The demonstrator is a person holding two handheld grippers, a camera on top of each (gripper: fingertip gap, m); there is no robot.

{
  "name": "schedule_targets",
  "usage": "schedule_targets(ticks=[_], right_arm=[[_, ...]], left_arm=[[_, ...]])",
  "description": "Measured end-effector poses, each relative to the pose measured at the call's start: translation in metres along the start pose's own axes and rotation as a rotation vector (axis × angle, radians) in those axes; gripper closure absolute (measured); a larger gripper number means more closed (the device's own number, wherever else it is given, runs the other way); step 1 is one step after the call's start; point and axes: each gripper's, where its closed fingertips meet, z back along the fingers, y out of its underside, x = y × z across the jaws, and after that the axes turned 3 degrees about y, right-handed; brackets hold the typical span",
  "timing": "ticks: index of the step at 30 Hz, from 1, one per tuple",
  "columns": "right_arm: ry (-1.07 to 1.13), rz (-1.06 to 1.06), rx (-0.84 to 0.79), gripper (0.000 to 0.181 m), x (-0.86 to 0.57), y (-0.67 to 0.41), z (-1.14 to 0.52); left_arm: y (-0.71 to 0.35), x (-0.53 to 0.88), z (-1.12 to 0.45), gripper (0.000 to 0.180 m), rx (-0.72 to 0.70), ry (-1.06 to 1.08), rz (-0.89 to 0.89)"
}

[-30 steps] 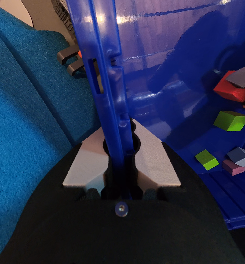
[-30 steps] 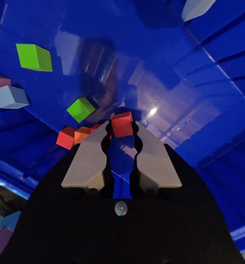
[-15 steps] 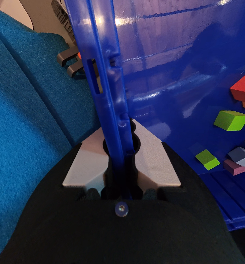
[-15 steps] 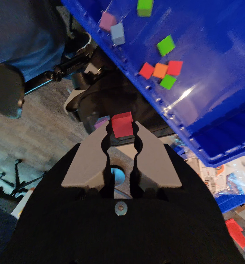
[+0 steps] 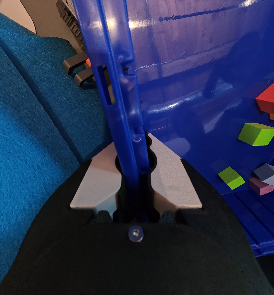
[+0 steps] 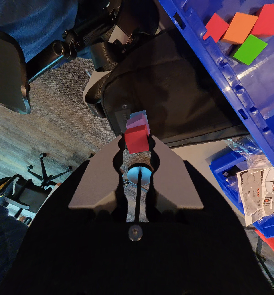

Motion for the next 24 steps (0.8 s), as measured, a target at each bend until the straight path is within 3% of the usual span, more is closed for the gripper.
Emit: schedule_targets(ticks=[14,24], right_arm=[[-0.059,-0.038,-0.041,0.145,0.002,-0.002,-0.012],[-0.078,-0.033,-0.084,0.153,0.006,-0.007,-0.009]], left_arm=[[0.000,0.000,0.000,0.160,0.000,0.000,-0.001],[0.000,0.000,0.000,0.160,0.001,0.004,-0.003]])
